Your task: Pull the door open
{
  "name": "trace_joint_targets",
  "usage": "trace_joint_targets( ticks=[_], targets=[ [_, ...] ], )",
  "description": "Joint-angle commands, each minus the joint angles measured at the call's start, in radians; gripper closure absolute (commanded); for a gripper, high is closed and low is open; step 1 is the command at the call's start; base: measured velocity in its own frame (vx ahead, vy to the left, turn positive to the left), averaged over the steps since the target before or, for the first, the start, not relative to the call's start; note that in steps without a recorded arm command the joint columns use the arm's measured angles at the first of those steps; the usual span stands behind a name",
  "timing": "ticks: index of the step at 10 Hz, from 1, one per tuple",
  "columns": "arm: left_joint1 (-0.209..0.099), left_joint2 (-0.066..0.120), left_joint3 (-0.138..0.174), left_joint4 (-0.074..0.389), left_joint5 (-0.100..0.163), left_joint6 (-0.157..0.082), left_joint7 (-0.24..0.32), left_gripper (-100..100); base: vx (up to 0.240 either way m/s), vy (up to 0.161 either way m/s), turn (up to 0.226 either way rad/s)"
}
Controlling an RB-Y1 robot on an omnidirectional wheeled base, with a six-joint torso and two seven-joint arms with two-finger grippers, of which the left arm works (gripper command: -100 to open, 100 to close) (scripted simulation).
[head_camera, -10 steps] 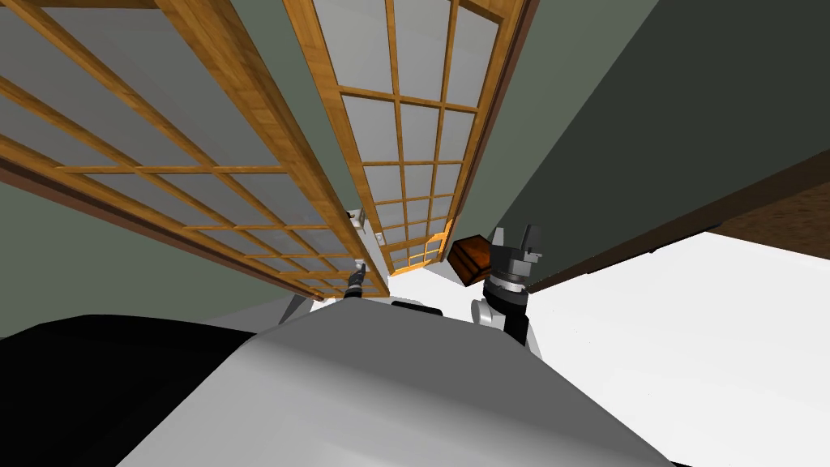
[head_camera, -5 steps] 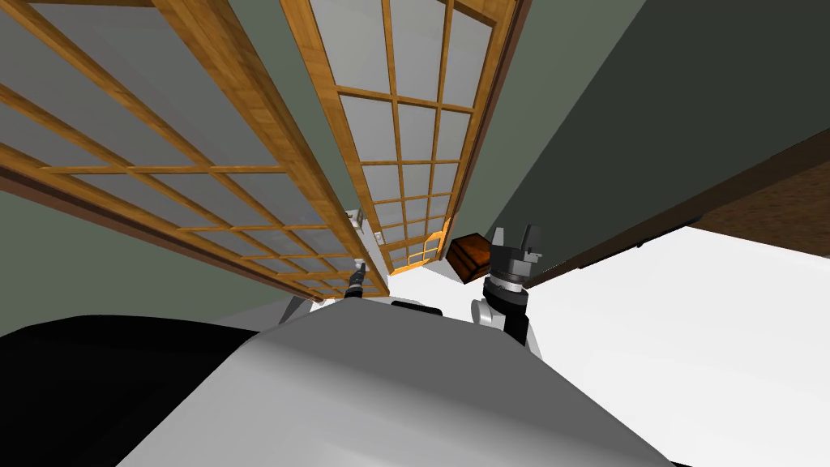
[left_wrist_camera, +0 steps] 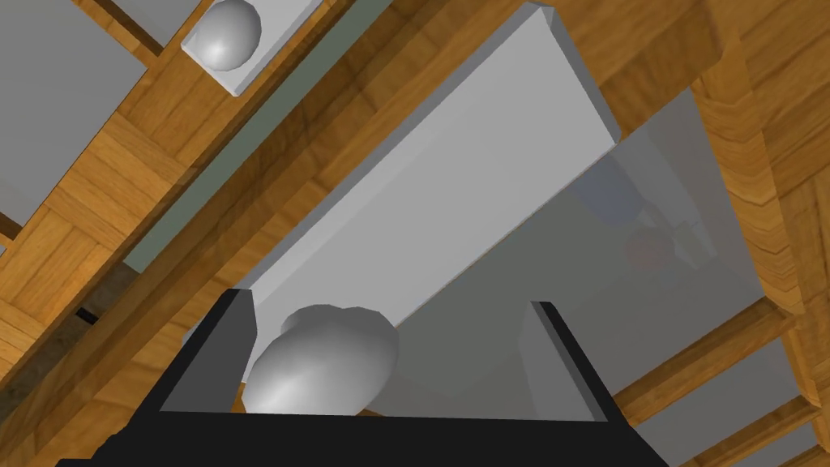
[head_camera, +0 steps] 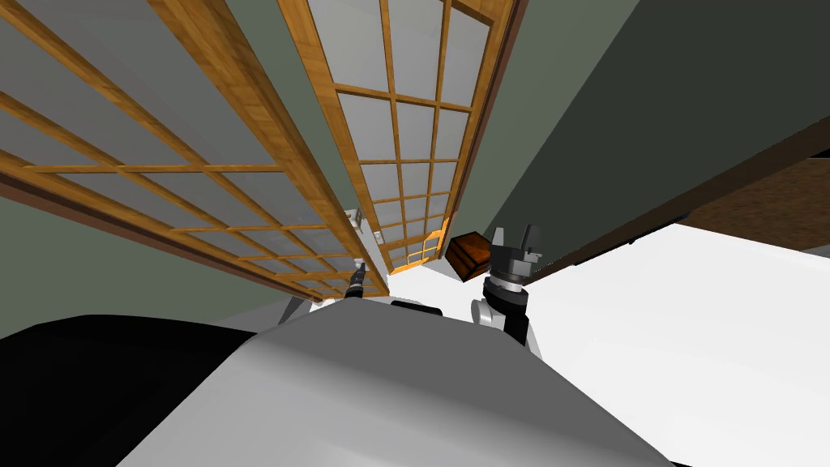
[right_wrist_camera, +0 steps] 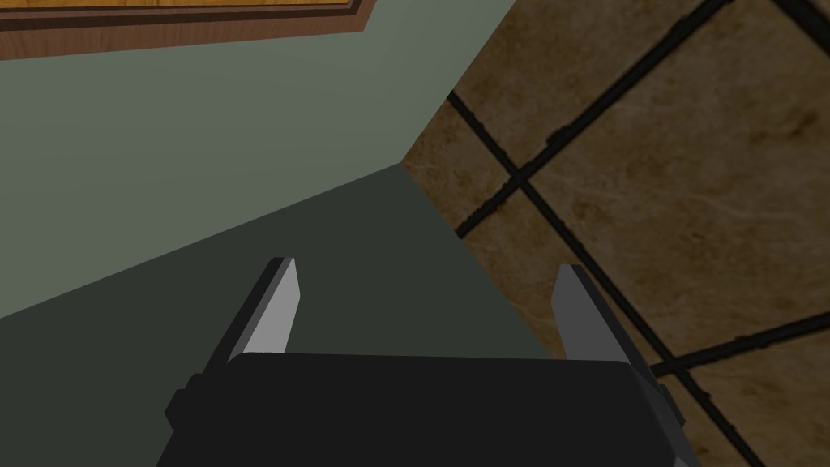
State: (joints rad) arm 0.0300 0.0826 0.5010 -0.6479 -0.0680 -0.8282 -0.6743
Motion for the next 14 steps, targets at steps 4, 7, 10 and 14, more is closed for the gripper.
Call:
trace_joint_targets(
  ticks=[4,7,10,14],
  targets=[
    [-0.01,0.029,0.011,0.038,0.02,-0.019,0.096,100,-0.022,0.003,-0.026],
    [-0.017,0.034,0.002,0.045,0.03,-0.022,0.168,100,-0.051,0.019,-0.07],
    [-0.025,0.038,-0.007,0.053,0.039,-0.024,0.243,100,-0.037,0.013,-0.049],
    [-0.033,0.043,-0.016,0.06,0.049,-0.027,0.34,100,-0.029,0.007,-0.044]
  ],
)
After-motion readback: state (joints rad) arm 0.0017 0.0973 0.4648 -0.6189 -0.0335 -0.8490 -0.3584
